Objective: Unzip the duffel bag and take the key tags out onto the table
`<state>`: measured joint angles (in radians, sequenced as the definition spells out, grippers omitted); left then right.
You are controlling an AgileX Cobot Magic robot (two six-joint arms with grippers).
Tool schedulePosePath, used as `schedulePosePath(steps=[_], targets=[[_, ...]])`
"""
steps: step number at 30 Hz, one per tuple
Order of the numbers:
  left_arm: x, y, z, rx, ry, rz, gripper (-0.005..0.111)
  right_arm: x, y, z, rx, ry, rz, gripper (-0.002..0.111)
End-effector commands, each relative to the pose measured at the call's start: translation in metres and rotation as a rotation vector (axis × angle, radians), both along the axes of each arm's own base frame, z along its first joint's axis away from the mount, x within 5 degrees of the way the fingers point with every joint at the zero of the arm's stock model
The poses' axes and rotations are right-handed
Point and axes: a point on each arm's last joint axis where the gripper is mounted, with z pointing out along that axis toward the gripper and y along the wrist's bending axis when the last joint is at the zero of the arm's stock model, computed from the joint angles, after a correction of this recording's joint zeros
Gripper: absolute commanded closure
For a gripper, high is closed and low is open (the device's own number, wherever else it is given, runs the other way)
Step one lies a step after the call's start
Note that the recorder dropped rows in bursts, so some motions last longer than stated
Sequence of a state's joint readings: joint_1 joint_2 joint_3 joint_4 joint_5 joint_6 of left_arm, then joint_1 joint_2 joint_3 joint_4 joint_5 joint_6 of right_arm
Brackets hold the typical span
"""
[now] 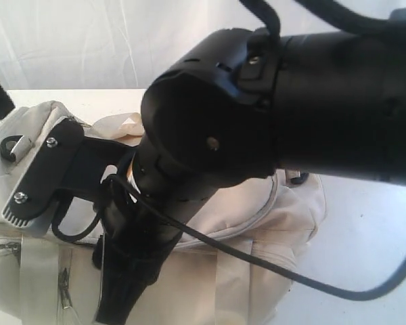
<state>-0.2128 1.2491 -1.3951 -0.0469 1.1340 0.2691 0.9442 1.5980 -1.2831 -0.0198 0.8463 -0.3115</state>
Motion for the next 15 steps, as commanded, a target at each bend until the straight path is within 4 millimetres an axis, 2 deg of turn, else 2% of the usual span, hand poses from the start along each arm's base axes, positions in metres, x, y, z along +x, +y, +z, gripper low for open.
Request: schedulePosePath(steps=[1, 5, 8, 15], targets=[[-0.035, 0.005, -0.023, -0.008, 0.092, -0.015, 0.107, 0.014, 0.0, -0.01, -0.017, -0.007, -0.029, 0.063], [-0.059, 0.01, -0.032, -0.034, 0.01, -0.004, 0.107, 0.021, 0.001, -0.017, -0.028, -0.016, -0.036, 0.065], [-0.069, 0.011, -0.034, -0.068, -0.073, 0.003, 0.107, 0.024, 0.003, -0.016, -0.011, -0.045, -0.044, 0.072], [-0.075, 0.012, -0.051, -0.075, -0.104, 0.005, 0.107, 0.028, 0.005, -0.003, 0.024, -0.078, -0.064, 0.091]])
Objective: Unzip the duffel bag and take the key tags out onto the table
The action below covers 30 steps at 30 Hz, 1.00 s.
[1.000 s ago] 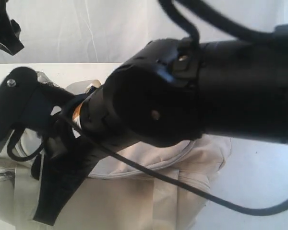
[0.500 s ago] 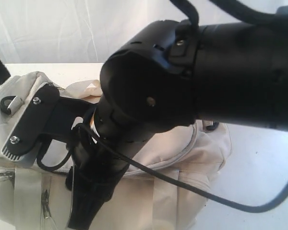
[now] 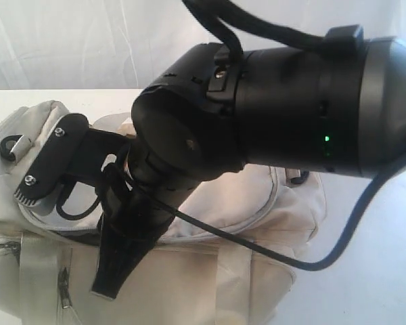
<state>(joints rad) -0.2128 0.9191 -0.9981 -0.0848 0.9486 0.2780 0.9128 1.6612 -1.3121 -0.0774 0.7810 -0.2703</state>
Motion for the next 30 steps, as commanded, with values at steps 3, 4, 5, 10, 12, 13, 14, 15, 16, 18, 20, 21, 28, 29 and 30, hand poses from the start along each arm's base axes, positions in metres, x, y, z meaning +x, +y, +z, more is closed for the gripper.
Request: schedulePosePath(steps=[3, 4, 5, 10, 12, 13, 14, 15, 16, 18, 20, 21, 28, 29, 30], targets=[[-0.001, -0.002, -0.013, -0.026, 0.003, -0.003, 0.107, 0.007, -0.003, 0.007, -0.005, -0.057, -0.01, 0.108], [-0.001, -0.003, -0.015, -0.04, 0.002, -0.004, 0.107, 0.009, -0.004, 0.008, -0.011, -0.07, -0.02, 0.108], [-0.001, -0.004, -0.016, -0.053, 0.001, -0.008, 0.107, 0.011, -0.005, 0.01, -0.018, -0.08, -0.029, 0.108], [-0.001, -0.016, -0.019, -0.131, -0.029, -0.136, 0.107, 0.028, -0.015, 0.027, -0.019, -0.135, -0.086, 0.108], [-0.002, -0.022, -0.019, -0.173, -0.043, -0.206, 0.107, 0.035, -0.018, 0.035, 0.001, -0.153, -0.11, 0.108], [-0.003, -0.025, -0.018, -0.195, -0.058, -0.242, 0.107, 0.041, -0.022, 0.042, 0.015, -0.167, -0.128, 0.108], [-0.003, -0.028, -0.018, -0.22, -0.071, -0.27, 0.107, 0.045, -0.025, 0.046, 0.021, -0.178, -0.135, 0.108], [-0.003, -0.03, -0.016, -0.243, -0.084, -0.284, 0.107, 0.05, -0.028, 0.05, 0.028, -0.189, -0.149, 0.108], [-0.001, -0.032, -0.017, -0.268, -0.099, -0.294, 0.107, 0.055, -0.032, 0.057, 0.036, -0.21, -0.153, 0.108], [0.005, -0.035, -0.019, -0.298, -0.122, -0.29, 0.107, 0.064, -0.038, 0.067, 0.054, -0.235, -0.177, 0.108], [0.014, -0.036, -0.024, -0.305, -0.125, -0.271, 0.107, 0.071, -0.044, 0.078, 0.077, -0.263, -0.203, 0.108], [0.021, -0.037, -0.027, -0.307, -0.127, -0.259, 0.107, 0.074, -0.047, 0.083, 0.089, -0.276, -0.213, 0.108], [0.068, -0.053, -0.047, -0.408, -0.186, -0.261, 0.107, 0.089, -0.049, 0.091, 0.124, -0.331, -0.217, 0.108], [0.075, -0.055, -0.051, -0.417, -0.196, -0.269, 0.107, 0.092, -0.048, 0.09, 0.125, -0.332, -0.219, 0.108], [0.082, -0.057, -0.055, -0.431, -0.204, -0.27, 0.107, 0.093, -0.047, 0.09, 0.13, -0.338, -0.215, 0.108]])
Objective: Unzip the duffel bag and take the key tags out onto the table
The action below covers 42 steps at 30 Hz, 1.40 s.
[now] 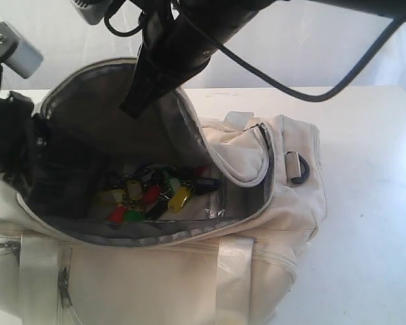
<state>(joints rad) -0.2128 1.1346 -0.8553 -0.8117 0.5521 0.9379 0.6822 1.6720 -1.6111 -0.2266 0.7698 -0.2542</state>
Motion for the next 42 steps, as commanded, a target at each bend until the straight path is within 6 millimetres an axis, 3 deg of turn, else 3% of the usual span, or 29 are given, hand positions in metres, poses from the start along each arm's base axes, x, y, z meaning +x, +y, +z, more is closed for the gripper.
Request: schedulePosePath(steps=[1, 6, 14, 16, 21, 23, 29, 32, 36, 38, 41, 42], targets=[[0.028, -0.01, -0.015, -0.078, -0.045, -0.012, 0.107, 0.011, 0.004, -0.001, 0.011, -0.035, 0.008, 0.108], [0.061, -0.011, -0.031, -0.105, -0.116, 0.089, 0.107, 0.016, 0.009, 0.001, 0.045, -0.087, 0.024, 0.108], [0.108, -0.018, -0.02, -0.088, -0.207, 0.11, 0.107, 0.017, 0.009, 0.001, 0.046, -0.095, 0.024, 0.107], [0.119, -0.019, -0.022, -0.081, -0.208, 0.123, 0.107, 0.016, 0.009, 0.0, 0.039, -0.083, 0.019, 0.102], [0.137, -0.021, -0.032, -0.064, -0.192, 0.143, 0.107, 0.014, 0.006, 0.002, 0.027, -0.072, 0.014, 0.075], [0.141, -0.02, -0.037, -0.05, -0.186, 0.158, 0.107, 0.011, 0.004, 0.007, 0.033, -0.081, 0.012, 0.068], [0.149, -0.019, -0.039, -0.028, -0.196, 0.19, 0.107, -0.007, -0.008, 0.032, 0.085, -0.081, 0.004, 0.067], [0.152, -0.018, -0.035, -0.014, -0.216, 0.196, 0.107, -0.019, -0.013, 0.036, 0.113, 0.004, -0.004, 0.068], [0.158, -0.017, -0.027, -0.006, -0.252, 0.21, 0.107, -0.037, -0.007, 0.015, 0.101, 0.269, 0.087, 0.07], [0.161, -0.016, -0.022, -0.001, -0.272, 0.23, 0.107, -0.041, 0.005, -0.011, 0.11, 0.414, 0.159, 0.077], [0.162, -0.016, -0.02, 0.005, -0.282, 0.223, 0.107, -0.028, 0.02, -0.063, 0.044, 0.515, 0.152, 0.084], [0.162, -0.016, -0.02, 0.007, -0.283, 0.222, 0.107, -0.023, 0.021, -0.071, 0.013, 0.52, 0.144, 0.085]])
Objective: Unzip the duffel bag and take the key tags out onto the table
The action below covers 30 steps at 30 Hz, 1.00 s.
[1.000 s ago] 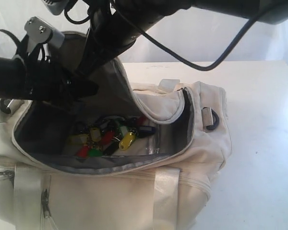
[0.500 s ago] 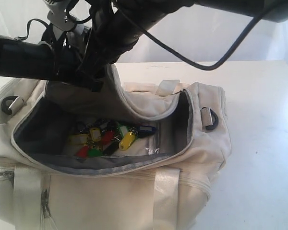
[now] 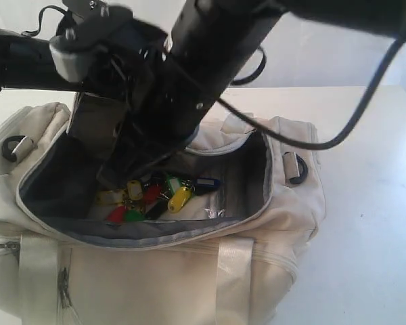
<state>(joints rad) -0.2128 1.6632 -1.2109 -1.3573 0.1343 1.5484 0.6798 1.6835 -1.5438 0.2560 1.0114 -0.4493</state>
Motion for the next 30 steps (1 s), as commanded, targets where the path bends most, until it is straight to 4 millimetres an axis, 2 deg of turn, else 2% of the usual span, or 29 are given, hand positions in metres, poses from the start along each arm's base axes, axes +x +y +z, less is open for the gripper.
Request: schedulePosePath(steps=[1, 2, 4, 6, 8, 11, 16, 19, 22, 27, 30], targets=[[0.001, -0.001, 0.001, 0.004, -0.004, -0.01, 0.107, 0.024, 0.005, -0.055, -0.173, 0.021, -0.017, 0.087], [0.001, -0.001, 0.001, 0.004, -0.004, -0.01, 0.107, 0.038, -0.001, -0.068, -0.272, -0.041, -0.096, 0.088], [0.001, 0.0, 0.0, 0.022, -0.009, -0.011, 0.107, 0.064, -0.017, -0.08, -0.403, -0.185, -0.235, 0.088], [0.001, 0.001, 0.0, 0.035, -0.012, -0.011, 0.107, 0.087, -0.033, -0.079, -0.397, -0.271, -0.303, 0.088], [0.003, 0.004, 0.0, 0.073, -0.028, 0.023, 0.107, 0.11, -0.05, -0.067, -0.342, -0.338, -0.365, 0.088], [0.005, 0.009, -0.001, 0.127, -0.053, 0.064, 0.107, 0.131, -0.07, -0.051, -0.282, -0.406, -0.427, 0.088], [0.008, 0.018, 0.0, 0.152, -0.067, 0.112, 0.107, 0.152, -0.095, -0.039, -0.242, -0.464, -0.496, 0.088], [0.011, 0.028, 0.0, 0.149, -0.063, 0.138, 0.107, 0.156, -0.102, -0.036, -0.243, -0.463, -0.519, 0.088], [0.008, 0.032, 0.007, 0.127, -0.071, 0.137, 0.107, 0.149, -0.103, -0.024, -0.223, -0.435, -0.546, 0.088], [-0.008, 0.033, 0.036, 0.097, -0.137, 0.107, 0.107, 0.128, -0.101, 0.007, -0.083, -0.383, -0.574, 0.088], [-0.026, 0.031, 0.055, 0.064, -0.169, 0.071, 0.107, 0.11, -0.098, 0.02, -0.036, -0.305, -0.504, 0.088]])
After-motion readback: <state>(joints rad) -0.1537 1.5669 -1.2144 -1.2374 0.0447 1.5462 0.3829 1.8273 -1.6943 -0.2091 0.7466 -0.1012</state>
